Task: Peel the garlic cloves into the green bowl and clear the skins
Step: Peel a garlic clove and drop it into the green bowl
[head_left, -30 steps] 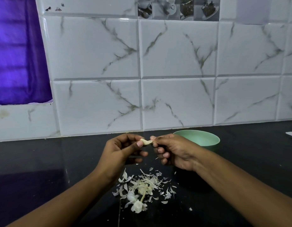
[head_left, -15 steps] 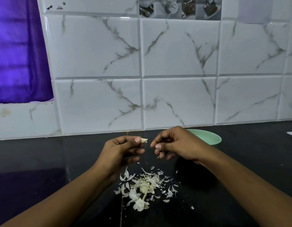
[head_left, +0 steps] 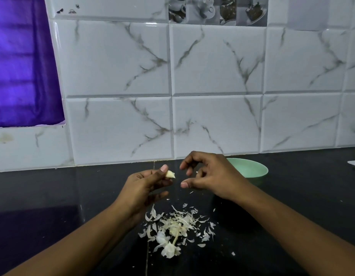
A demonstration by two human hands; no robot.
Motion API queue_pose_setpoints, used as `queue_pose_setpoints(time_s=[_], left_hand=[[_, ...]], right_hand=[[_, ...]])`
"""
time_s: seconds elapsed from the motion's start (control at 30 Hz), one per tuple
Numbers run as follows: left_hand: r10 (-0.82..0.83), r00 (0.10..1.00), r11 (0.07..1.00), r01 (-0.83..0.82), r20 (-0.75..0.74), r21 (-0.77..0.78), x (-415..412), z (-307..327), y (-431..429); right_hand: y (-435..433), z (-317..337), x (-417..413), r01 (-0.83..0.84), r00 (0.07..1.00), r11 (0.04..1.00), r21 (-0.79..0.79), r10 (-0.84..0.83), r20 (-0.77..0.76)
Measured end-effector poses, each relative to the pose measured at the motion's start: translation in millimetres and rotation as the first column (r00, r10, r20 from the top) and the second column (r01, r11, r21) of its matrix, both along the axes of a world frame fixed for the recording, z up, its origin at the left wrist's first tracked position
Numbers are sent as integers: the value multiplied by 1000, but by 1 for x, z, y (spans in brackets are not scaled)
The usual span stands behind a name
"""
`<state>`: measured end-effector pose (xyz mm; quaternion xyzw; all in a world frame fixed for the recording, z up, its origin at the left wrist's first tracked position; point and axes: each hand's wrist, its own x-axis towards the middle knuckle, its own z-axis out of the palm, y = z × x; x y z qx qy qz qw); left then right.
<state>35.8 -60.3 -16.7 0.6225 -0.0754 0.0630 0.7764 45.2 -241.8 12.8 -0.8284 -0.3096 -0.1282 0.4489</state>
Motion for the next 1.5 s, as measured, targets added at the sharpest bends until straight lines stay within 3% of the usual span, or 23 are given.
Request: queue_pose_setpoints(time_s=[0.27,0.53,0.73,0.87,0.97,1.03,1.13,1.33,1.5], left_hand=[[17,993,998,-24,114,64,-3,0,-2],[88,968,978,-128,235,165,-2,-1,-1],[-47,983,989,21,176,147,-6,-1,-3],[-54,989,998,48,138,48,-7,0,-4],[-48,995,999,49,86,-13,-5,3,-1],[-59,996,998,61,64,-26,-5,3,-1],[-79,996,995,82,52,-52,-5,4,-2],[-109,992,992,113,59,-65,-6,4,-1],[-96,992,994,100,84,-42,-8,5,-3]], right_hand=[[12,-10,2,10,989,999,53,-18,145],[10,-7,2,-27,997,995,91,34,-68],[11,-11,4,-38,989,997,72,48,-142],[9,-12,8,-10,991,996,88,21,-129],[4,-9,10,9,999,995,100,-5,-39],[2,-6,7,16,994,997,69,-24,104],[5,-5,2,-70,963,994,84,46,265],[10,-11,2,-114,937,988,107,71,341],[11,-11,1,-49,863,999,1,42,503]])
